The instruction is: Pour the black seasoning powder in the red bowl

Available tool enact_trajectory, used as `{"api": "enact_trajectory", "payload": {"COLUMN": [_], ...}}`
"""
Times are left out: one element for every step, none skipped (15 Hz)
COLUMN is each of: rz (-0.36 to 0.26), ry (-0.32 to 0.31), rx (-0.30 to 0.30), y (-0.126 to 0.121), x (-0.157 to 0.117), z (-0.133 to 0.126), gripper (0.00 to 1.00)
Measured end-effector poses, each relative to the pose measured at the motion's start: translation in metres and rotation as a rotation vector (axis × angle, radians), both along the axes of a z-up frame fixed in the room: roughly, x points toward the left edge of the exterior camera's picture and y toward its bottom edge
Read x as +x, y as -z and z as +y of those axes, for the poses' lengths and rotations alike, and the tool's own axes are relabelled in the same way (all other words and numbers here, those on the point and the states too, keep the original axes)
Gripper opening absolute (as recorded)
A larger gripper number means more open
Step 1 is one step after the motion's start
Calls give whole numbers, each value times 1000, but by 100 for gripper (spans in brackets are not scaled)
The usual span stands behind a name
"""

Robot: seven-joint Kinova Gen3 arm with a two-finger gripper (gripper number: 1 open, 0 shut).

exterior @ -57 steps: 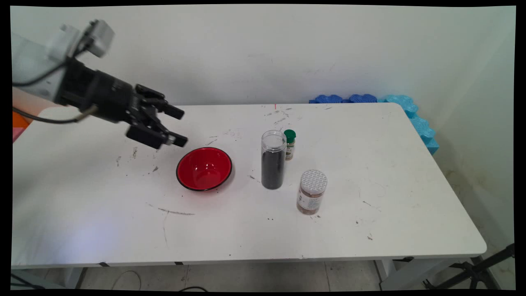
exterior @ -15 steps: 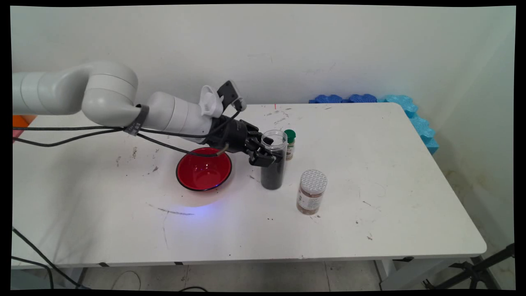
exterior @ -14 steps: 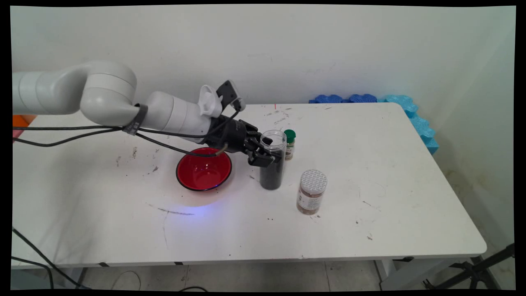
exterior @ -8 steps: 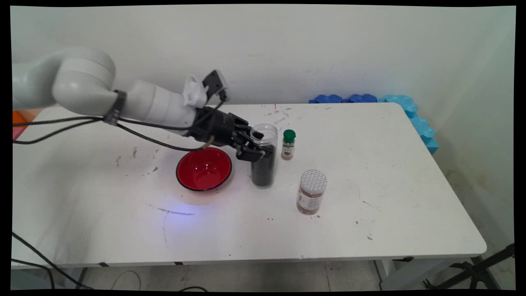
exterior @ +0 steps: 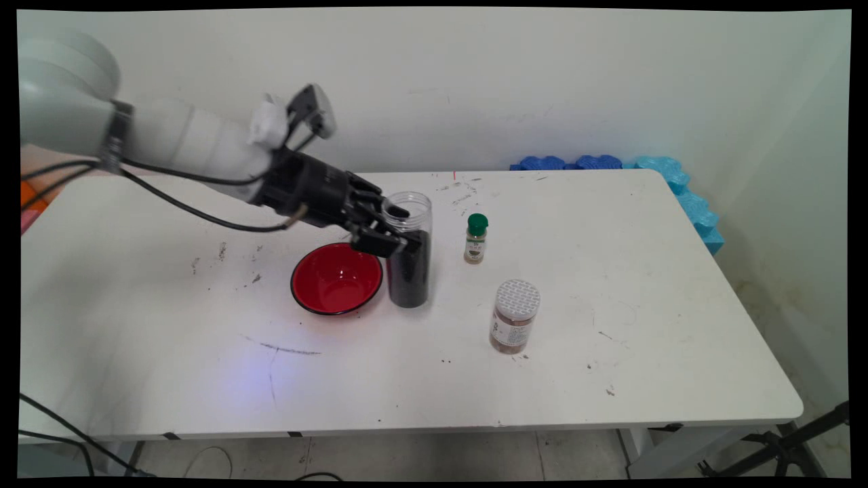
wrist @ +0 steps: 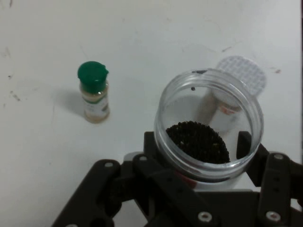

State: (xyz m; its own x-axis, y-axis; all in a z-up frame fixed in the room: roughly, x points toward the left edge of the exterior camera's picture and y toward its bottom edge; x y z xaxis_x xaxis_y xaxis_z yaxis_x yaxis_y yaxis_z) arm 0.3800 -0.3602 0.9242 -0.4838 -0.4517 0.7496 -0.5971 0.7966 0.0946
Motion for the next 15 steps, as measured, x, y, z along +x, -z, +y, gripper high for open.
{"api": "enact_trajectory", "payload": {"rz": [3,4,6,10,12,15,16,15,14,14,15,15,17,19,22], "ry": [6,8,11,10,7,4,2,0,-1,-3,-6,-9,-12,-17,-24], "rx": [5,9,17,26,35,44,53,63,72,78,86,93,102,117,135], "y": [-7,-11,-18,-25,-31,-37,-42,-47,-51,-54,-57,-59,-62,-64,-66], "x": [4,8,12,18,24,29,34,40,44,47,51,53,56,60,63], "z": [4,7,11,16,20,24,27,31,33,35,37,38,39,40,42], "gripper": [0,0,0,0,0,0,0,0,0,0,0,0,0,0,0]}}
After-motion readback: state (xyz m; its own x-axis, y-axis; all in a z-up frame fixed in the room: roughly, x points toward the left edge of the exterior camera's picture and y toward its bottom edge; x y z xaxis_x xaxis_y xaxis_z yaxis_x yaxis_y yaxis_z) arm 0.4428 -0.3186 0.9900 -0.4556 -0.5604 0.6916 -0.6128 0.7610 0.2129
